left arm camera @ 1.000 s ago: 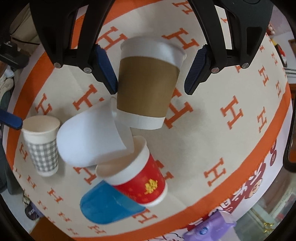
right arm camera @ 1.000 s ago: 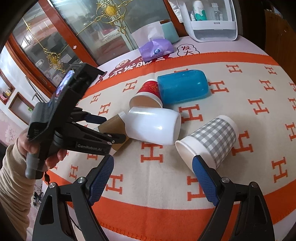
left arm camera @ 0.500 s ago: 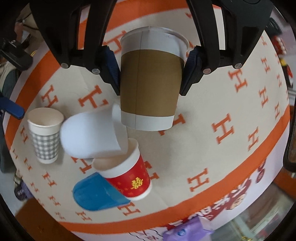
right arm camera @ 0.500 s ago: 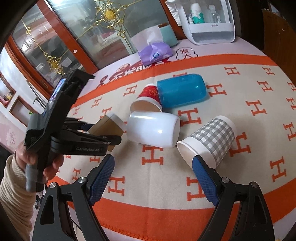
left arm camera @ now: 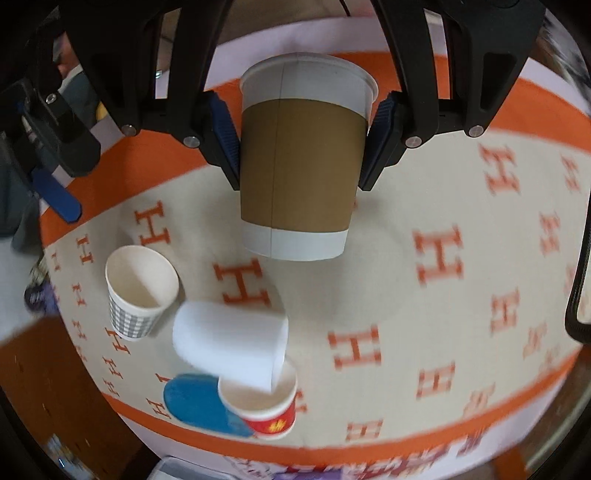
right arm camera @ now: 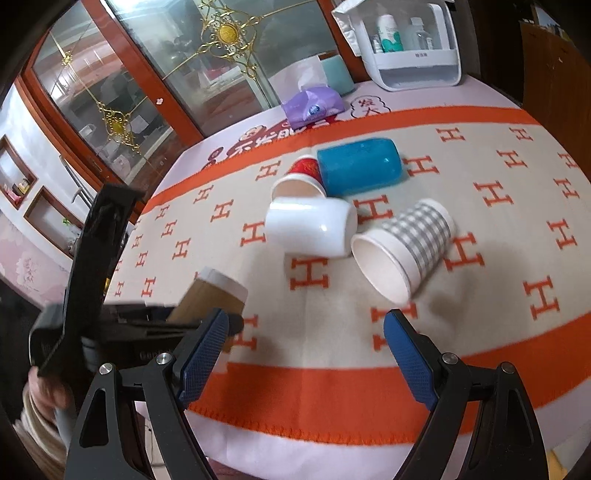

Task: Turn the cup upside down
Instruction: 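Lift the brown-sleeved cup with the left gripper and turn it rim-down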

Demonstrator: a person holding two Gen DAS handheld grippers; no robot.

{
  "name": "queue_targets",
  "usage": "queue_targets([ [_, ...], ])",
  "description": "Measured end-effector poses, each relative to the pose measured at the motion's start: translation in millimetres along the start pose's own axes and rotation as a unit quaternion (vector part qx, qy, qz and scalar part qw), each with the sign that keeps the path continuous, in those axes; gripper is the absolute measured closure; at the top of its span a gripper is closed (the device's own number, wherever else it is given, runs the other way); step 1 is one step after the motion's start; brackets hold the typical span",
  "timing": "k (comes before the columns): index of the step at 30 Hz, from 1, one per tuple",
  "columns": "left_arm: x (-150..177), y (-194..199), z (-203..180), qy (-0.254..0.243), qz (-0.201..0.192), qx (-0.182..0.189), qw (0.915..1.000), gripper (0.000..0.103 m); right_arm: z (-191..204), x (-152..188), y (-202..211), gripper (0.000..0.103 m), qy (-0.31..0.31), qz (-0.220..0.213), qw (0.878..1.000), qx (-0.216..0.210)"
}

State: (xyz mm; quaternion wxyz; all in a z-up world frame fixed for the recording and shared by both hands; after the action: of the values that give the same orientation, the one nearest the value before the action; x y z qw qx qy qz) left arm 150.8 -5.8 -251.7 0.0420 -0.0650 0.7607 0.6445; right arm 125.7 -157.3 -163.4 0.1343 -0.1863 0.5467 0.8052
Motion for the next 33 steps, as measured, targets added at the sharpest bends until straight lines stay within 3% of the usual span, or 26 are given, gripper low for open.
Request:
queue_targets([
  [7,24,-15,-3,0.063,0.001,0.021,0.9978,0.044,-15,24,3,0.015,-0.015,0.013,1.000,0.006],
  [15,34,-25,4,0.085,0.019,0.025,0.9959,0.038,-25,34,4,0.015,-0.026,0.022,0.999,0.008],
  [17,36,-23,6,0.084,0.018,0.024,0.9960,0.028,-26,34,4,0.015,-0.027,0.022,0.999,0.008],
  [19,37,-20,6,0.081,0.014,0.024,0.9963,0.025,-26,33,5,0.015,-0.028,0.022,0.999,0.007],
  [33,35,27,4,0.037,-0.021,0.022,0.9989,0.023,-14,33,12,0.015,-0.025,0.022,0.999,0.003],
])
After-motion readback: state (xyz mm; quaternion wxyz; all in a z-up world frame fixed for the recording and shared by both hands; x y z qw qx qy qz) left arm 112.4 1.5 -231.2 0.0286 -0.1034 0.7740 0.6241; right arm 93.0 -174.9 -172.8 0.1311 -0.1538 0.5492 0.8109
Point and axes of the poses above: each gripper's, at about its wrist camera, not at the fingertips, and y roughly against the way its jaws point, z to its left, x to its underside, the point moved 10 cm from there along -y, roughly the way its jaws point, and after that the axes turned 2 degrees about z, right-handed, at the moved point
